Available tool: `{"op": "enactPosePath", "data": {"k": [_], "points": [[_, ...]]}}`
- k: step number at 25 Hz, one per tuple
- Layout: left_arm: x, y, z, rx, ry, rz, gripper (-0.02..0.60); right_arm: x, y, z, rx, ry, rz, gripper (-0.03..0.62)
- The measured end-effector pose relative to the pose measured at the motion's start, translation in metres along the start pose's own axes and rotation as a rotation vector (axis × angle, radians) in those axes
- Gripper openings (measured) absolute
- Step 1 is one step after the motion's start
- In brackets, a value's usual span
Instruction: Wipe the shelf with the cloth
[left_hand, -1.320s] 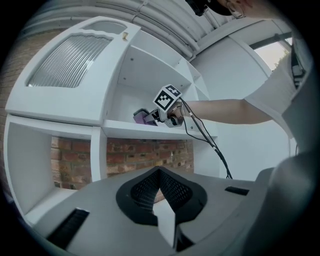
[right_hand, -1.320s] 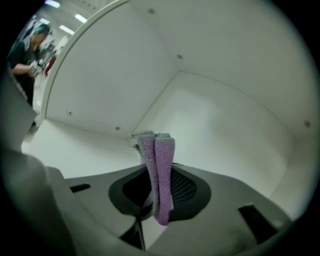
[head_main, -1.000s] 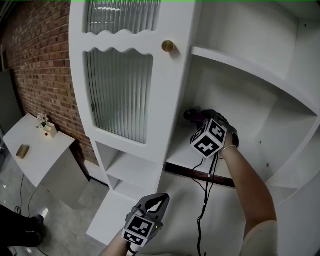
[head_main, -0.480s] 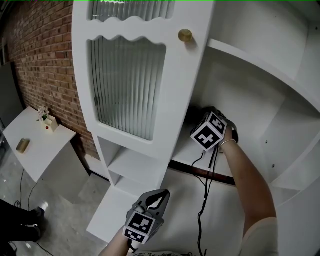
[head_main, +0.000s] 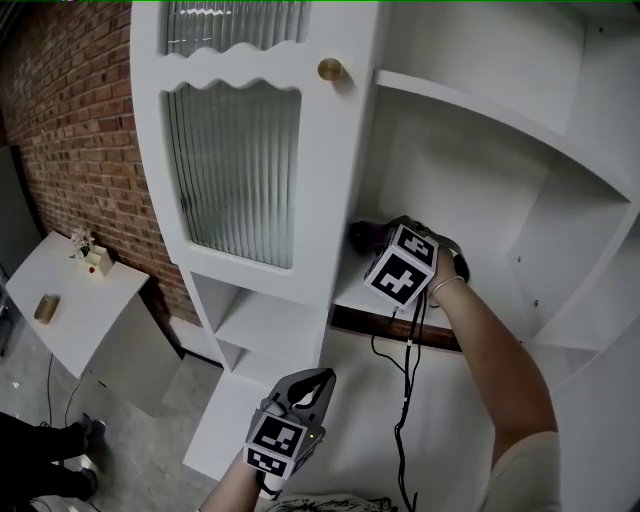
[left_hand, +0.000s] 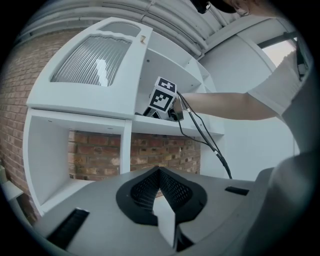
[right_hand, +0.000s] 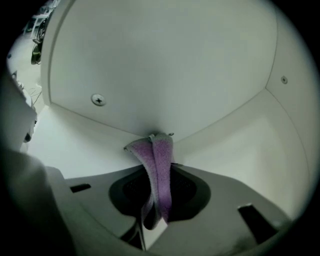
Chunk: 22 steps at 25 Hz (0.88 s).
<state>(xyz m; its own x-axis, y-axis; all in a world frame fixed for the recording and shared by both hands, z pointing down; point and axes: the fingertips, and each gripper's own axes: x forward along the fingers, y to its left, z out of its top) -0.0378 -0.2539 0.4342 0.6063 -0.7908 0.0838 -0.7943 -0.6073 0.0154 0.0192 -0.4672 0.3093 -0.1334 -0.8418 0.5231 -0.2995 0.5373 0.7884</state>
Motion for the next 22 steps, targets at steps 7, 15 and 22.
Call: {"op": "enactPosePath", "data": {"k": [7, 15, 22], "points": [[-0.023, -0.024, -0.003, 0.044, 0.012, -0.066, 0.012, -0.046, 0.033, 0.005, -0.03, 0.017, 0.044, 0.08], [-0.041, -0.04, -0.001, 0.057, -0.008, -0.119, 0.012, -0.098, 0.074, 0.012, -0.09, 0.031, 0.06, 0.08], [-0.051, -0.067, 0.005, 0.083, -0.023, -0.181, 0.012, -0.133, 0.097, 0.01, -0.134, 0.026, 0.091, 0.08]]}}
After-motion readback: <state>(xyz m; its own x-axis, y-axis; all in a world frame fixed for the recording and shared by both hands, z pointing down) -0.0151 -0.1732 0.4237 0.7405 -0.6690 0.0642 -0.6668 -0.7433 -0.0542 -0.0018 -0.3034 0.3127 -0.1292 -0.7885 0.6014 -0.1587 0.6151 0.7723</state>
